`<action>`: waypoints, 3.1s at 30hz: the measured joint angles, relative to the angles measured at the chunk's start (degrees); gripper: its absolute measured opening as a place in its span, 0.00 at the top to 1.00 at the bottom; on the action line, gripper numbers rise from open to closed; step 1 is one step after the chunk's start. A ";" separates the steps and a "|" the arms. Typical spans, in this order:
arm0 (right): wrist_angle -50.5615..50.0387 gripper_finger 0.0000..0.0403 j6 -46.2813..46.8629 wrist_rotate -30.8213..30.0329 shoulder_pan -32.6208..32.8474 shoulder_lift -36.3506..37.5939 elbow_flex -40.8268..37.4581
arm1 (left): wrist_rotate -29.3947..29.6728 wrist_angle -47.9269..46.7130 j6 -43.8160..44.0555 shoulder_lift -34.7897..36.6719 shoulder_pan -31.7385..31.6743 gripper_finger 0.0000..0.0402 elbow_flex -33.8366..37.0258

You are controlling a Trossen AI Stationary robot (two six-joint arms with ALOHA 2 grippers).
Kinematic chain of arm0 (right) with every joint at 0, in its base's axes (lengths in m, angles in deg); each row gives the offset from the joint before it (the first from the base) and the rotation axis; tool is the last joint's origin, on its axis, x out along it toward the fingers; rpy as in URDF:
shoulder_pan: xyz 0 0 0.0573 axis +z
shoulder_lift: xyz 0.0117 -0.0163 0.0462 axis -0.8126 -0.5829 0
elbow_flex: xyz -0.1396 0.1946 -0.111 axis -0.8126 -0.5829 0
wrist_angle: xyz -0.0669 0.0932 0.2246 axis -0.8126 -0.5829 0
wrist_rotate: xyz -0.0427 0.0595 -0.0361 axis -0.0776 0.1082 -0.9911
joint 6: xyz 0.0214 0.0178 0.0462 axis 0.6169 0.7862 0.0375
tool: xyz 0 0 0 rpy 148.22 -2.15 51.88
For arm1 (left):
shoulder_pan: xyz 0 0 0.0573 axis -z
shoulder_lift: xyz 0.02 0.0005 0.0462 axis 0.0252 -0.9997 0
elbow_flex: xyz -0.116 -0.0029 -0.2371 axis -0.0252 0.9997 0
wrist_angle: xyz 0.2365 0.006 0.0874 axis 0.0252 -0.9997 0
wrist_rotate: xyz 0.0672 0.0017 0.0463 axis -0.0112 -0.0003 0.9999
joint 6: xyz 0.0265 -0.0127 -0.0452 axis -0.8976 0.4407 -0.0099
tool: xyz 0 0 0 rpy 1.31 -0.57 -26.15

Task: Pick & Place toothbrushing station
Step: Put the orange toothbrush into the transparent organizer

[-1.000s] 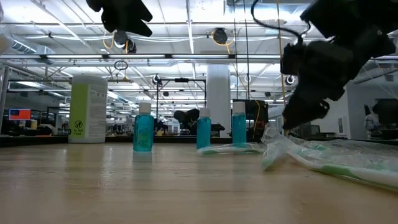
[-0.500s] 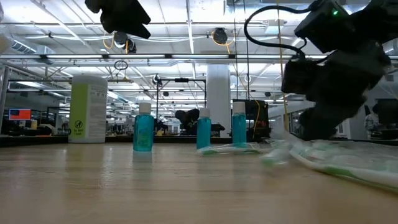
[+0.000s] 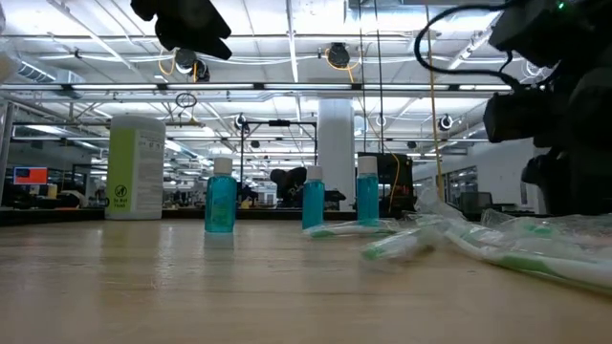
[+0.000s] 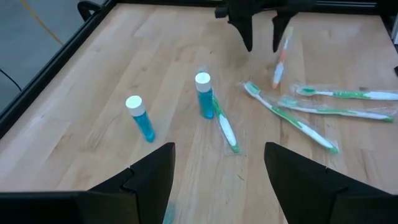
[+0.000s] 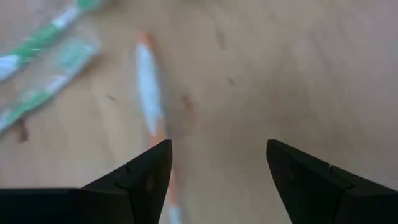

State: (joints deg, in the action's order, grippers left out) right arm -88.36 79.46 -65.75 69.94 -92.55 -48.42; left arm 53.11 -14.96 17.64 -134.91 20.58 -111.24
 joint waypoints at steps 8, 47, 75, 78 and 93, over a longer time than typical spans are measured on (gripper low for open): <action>8.33 0.37 -0.97 -8.26 7.08 -5.42 2.36 | 0.01 0.02 0.02 0.00 0.00 0.37 0.00; 2.33 0.91 -6.26 -31.72 10.74 -2.26 9.79 | 0.63 4.46 -1.81 -0.02 0.02 0.37 -0.01; 89.96 0.91 -57.28 -15.60 -1.92 -5.45 6.91 | -13.72 60.69 -25.90 -23.10 -8.79 0.37 -0.03; 91.71 0.91 -56.30 -15.06 -2.90 -6.51 6.91 | -16.64 63.83 -24.86 -24.55 -10.43 0.37 -0.03; 91.89 0.97 -51.52 -12.10 -4.85 -8.67 6.99 | -20.02 65.84 -22.73 -25.35 -13.27 0.37 -0.03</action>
State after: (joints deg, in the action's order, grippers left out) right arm 3.53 27.95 -77.85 65.09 -101.22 -41.43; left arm 33.09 50.88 -5.09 -160.26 7.31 -111.27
